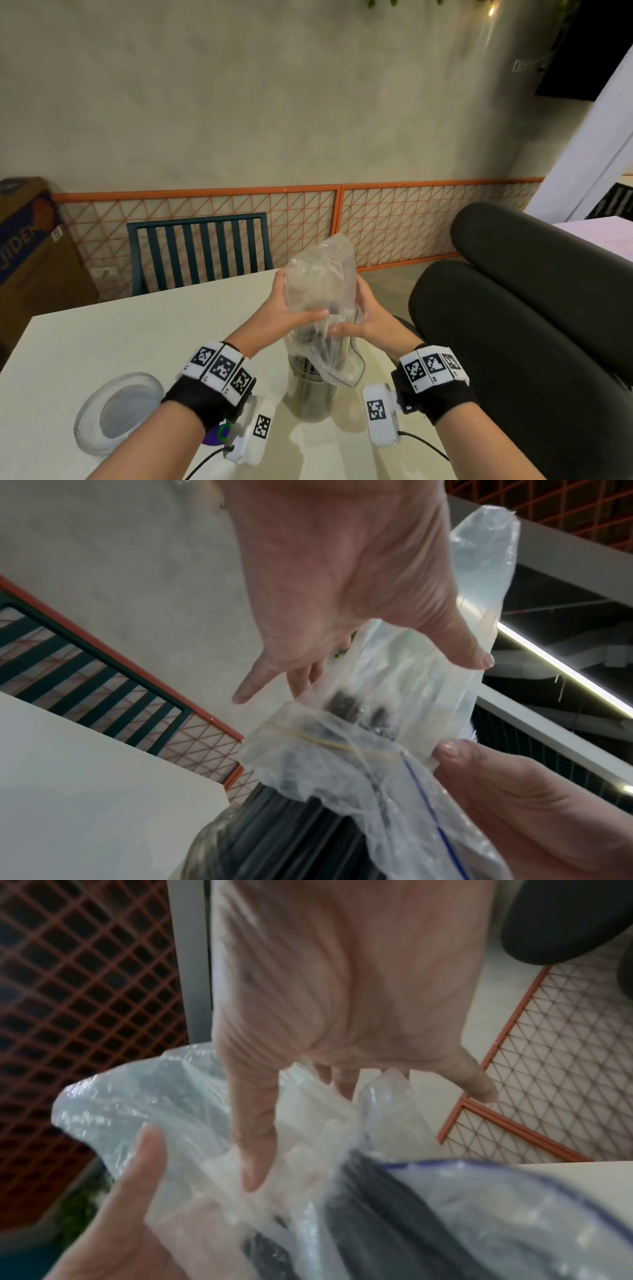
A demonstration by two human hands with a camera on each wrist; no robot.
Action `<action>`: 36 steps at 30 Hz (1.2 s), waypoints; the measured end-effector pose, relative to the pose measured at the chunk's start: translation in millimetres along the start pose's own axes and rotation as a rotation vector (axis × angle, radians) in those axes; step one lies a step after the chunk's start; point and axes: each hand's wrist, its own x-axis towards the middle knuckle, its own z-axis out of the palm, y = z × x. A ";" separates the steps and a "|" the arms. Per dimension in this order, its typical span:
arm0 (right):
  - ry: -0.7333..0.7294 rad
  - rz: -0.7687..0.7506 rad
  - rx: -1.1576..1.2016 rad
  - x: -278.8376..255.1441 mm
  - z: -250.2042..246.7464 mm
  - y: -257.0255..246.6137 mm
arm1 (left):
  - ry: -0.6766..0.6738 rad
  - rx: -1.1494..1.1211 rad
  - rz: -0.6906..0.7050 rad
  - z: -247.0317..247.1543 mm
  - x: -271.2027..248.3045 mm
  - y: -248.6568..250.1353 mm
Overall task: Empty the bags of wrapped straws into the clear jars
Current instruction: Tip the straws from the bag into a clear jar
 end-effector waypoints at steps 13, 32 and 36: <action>0.262 -0.193 -0.056 -20.9 -15.5 -66.6 | 0.299 0.098 0.162 9.2 -11.6 78.6; 0.315 -0.176 -0.725 -143.6 -16.2 -102.1 | -0.099 0.131 -0.104 70.0 -92.2 97.8; 0.258 -0.136 -0.683 -139.9 -6.1 -83.6 | -0.057 0.128 -0.099 90.9 -104.9 78.4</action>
